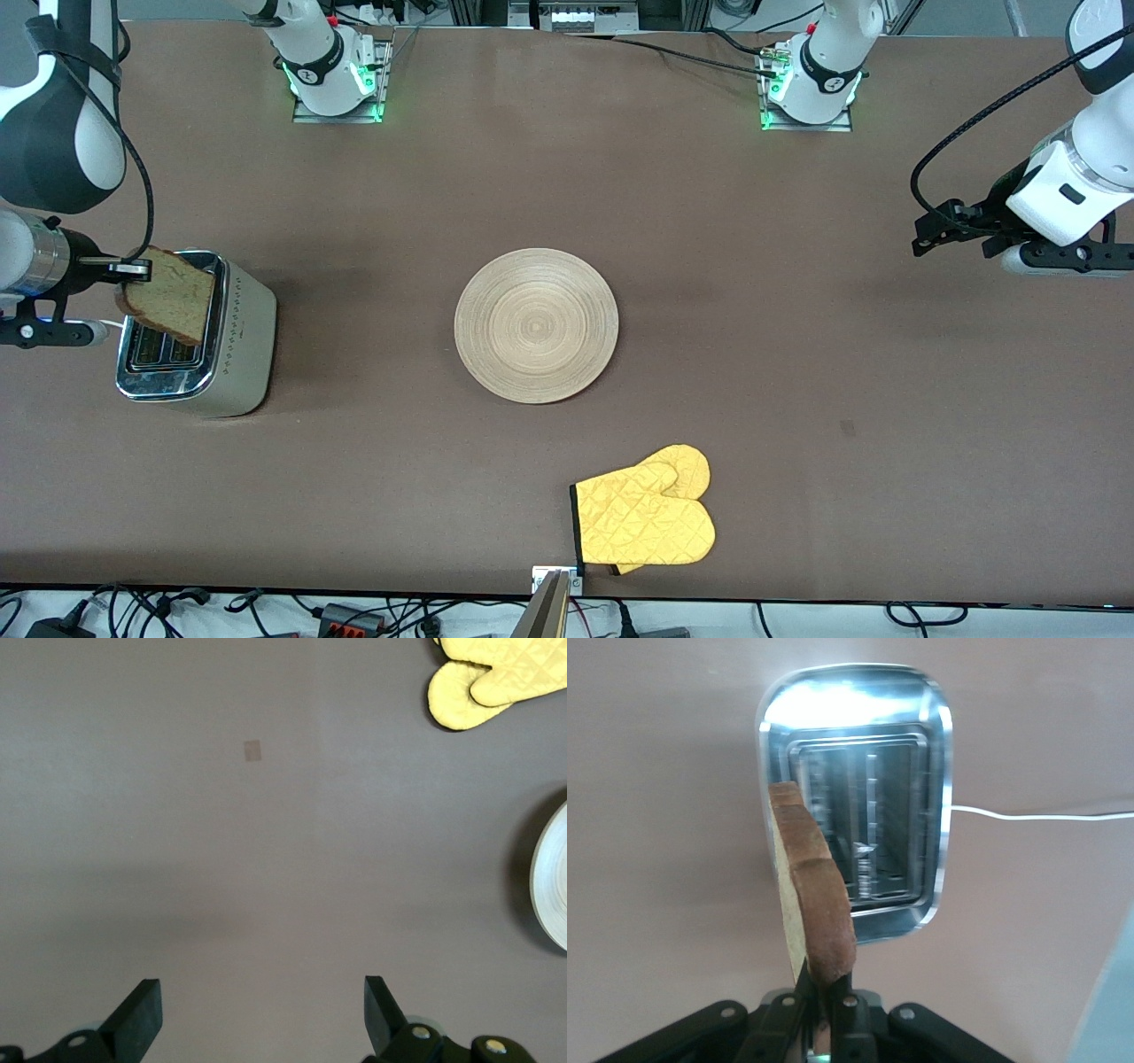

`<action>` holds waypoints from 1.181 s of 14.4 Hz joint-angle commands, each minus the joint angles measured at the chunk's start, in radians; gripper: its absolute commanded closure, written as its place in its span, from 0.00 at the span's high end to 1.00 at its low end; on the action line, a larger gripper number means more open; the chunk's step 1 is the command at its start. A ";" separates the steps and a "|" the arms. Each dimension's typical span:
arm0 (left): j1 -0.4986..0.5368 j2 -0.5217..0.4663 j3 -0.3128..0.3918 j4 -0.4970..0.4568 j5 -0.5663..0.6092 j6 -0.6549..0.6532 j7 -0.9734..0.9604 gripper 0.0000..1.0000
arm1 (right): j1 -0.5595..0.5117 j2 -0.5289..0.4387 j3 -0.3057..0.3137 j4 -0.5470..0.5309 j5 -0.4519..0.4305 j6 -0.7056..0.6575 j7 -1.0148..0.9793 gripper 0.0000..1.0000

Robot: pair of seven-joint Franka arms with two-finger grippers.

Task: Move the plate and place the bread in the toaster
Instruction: 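Lower the bread into the toaster slot and open the right gripper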

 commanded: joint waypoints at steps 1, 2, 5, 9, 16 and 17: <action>-0.001 -0.018 0.007 0.018 -0.023 -0.040 0.002 1.00 | -0.003 0.029 0.000 0.009 -0.048 0.014 0.013 0.00; 0.002 -0.017 0.010 0.027 -0.023 -0.055 0.006 1.00 | -0.005 0.047 0.000 0.008 -0.046 0.023 0.014 0.00; 0.007 -0.012 0.009 0.035 -0.024 -0.061 0.008 1.00 | -0.019 0.064 0.000 0.005 -0.045 0.049 0.014 0.00; 0.007 -0.012 0.003 0.035 -0.024 -0.076 0.010 1.00 | -0.022 0.075 0.000 -0.004 -0.042 0.058 0.014 0.00; 0.005 -0.003 0.000 0.056 -0.023 -0.084 0.006 1.00 | -0.020 0.093 0.000 -0.052 -0.036 0.112 0.013 0.81; 0.005 -0.001 0.000 0.056 -0.023 -0.084 0.008 1.00 | -0.020 0.095 0.000 -0.049 -0.028 0.106 0.010 1.00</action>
